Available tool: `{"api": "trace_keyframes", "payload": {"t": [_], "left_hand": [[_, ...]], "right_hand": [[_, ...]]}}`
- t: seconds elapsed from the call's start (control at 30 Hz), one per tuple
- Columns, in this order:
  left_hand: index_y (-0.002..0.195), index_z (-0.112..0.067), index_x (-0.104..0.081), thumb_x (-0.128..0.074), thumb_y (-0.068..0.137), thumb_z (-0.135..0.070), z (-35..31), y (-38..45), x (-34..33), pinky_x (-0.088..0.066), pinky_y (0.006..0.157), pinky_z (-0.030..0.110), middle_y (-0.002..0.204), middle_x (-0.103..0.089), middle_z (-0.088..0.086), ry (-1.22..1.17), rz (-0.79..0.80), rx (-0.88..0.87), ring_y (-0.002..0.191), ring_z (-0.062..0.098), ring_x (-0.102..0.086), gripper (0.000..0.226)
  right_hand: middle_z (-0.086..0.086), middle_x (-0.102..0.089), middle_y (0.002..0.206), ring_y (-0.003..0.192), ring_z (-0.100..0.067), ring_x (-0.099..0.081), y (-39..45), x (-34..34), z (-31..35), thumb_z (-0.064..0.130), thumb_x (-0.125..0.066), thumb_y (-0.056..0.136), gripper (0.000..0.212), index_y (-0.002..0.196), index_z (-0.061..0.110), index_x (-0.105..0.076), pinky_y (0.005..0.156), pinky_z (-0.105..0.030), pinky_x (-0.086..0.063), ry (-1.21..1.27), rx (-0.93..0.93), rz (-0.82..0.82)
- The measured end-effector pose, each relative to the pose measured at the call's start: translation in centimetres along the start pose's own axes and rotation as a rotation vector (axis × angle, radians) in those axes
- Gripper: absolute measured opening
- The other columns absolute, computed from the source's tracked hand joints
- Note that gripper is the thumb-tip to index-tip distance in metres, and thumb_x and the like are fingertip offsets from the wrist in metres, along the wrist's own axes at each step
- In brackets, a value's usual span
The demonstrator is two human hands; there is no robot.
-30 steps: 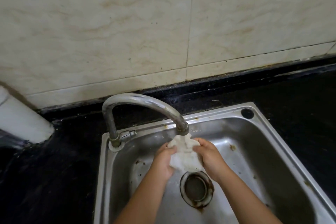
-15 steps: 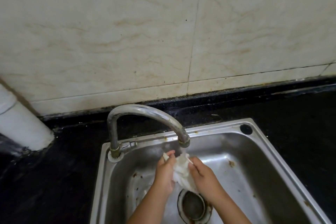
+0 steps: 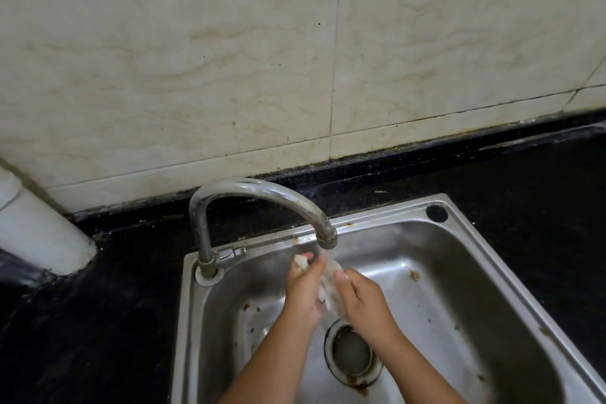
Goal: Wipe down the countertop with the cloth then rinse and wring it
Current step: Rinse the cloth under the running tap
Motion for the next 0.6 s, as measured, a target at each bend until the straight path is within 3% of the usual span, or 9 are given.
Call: {"api": "trace_keyframes", "payload": {"t": [0.13,0.2,0.27,0.3,0.37,0.43,0.5,0.6], "left_hand": [[0.094,-0.011,-0.053,-0.045,0.095,-0.016,0.5,0.1,-0.5,-0.046,0.056,0.025,0.08,-0.059,0.009,0.052,-0.023,0.014,0.069,0.019,-0.056,0.009],[0.1,-0.009,-0.054,-0.043,0.096,-0.027,0.8,-0.2,-0.8,-0.049,0.057,0.028,0.08,-0.065,0.012,-0.006,-0.011,0.095,0.069,0.023,-0.062,0.021],[0.095,-0.005,-0.055,-0.042,0.096,-0.031,1.2,-0.6,-0.9,-0.051,0.063,0.034,0.075,-0.065,0.015,-0.08,0.002,0.154,0.067,0.026,-0.063,0.029],[0.096,-0.003,-0.055,-0.042,0.096,-0.032,1.4,-0.8,-0.7,-0.051,0.07,0.038,0.078,-0.063,0.017,-0.071,-0.014,0.148,0.07,0.028,-0.061,0.032],[0.111,0.0,-0.055,-0.044,0.094,-0.035,1.9,-1.0,0.1,-0.049,0.08,0.042,0.093,-0.063,0.02,-0.023,-0.095,0.115,0.077,0.028,-0.06,0.041],[0.126,-0.001,-0.047,-0.048,0.092,-0.036,2.2,-0.9,0.9,-0.05,0.075,0.038,0.112,-0.06,0.023,-0.015,-0.167,0.074,0.081,0.028,-0.06,0.049],[0.126,-0.005,-0.044,-0.05,0.093,-0.031,2.4,-0.7,1.6,-0.048,0.064,0.032,0.111,-0.059,0.021,-0.039,-0.208,0.049,0.075,0.025,-0.059,0.043],[0.105,-0.013,-0.048,-0.044,0.096,-0.022,2.5,-1.1,1.2,-0.047,0.067,0.032,0.088,-0.058,0.013,-0.127,-0.135,0.029,0.074,0.021,-0.056,0.013]], "right_hand": [[0.011,-0.036,0.048,0.048,-0.003,-0.046,0.7,-0.9,0.4,0.046,-0.03,0.087,0.04,0.05,0.031,-0.034,0.05,-0.014,-0.032,-0.123,0.06,-0.035],[0.011,-0.044,0.054,0.051,-0.001,-0.042,1.6,-0.3,-0.1,0.037,-0.031,0.097,0.046,0.054,0.028,-0.044,0.053,-0.016,-0.03,-0.174,-0.014,-0.045],[-0.003,-0.06,0.07,0.066,-0.012,-0.054,2.7,0.3,-0.9,0.028,-0.031,0.1,0.045,0.074,0.013,-0.065,0.062,-0.021,-0.03,-0.293,-0.097,-0.014],[-0.011,-0.065,0.08,0.076,-0.02,-0.058,3.2,0.4,-1.1,0.027,-0.031,0.1,0.046,0.083,0.005,-0.067,0.064,-0.021,-0.029,-0.343,-0.115,0.025],[-0.016,-0.065,0.085,0.079,-0.024,-0.057,3.3,0.4,-1.1,0.026,-0.03,0.1,0.046,0.075,0.006,-0.063,0.063,-0.022,-0.027,-0.38,-0.105,0.092],[-0.007,-0.059,0.07,0.064,-0.014,-0.048,2.5,0.4,-1.1,0.023,-0.032,0.1,0.045,0.057,0.017,-0.046,0.057,-0.019,-0.027,-0.321,-0.039,0.151],[0.006,-0.046,0.056,0.051,-0.001,-0.042,1.3,0.4,-0.6,0.021,-0.036,0.099,0.047,0.052,0.021,-0.04,0.053,-0.013,-0.032,-0.215,0.042,0.248],[-0.001,-0.051,0.059,0.051,0.0,-0.043,0.0,-0.5,-0.5,0.029,-0.037,0.097,0.044,0.064,0.011,-0.06,0.056,-0.012,-0.031,-0.217,0.154,0.38]]}}
Point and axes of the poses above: each hand's wrist, its own y-axis towards the middle knuckle, its own x-axis out of the back of the hand, z = x × y, the point moved 2 cm from there along y, towards the middle knuckle
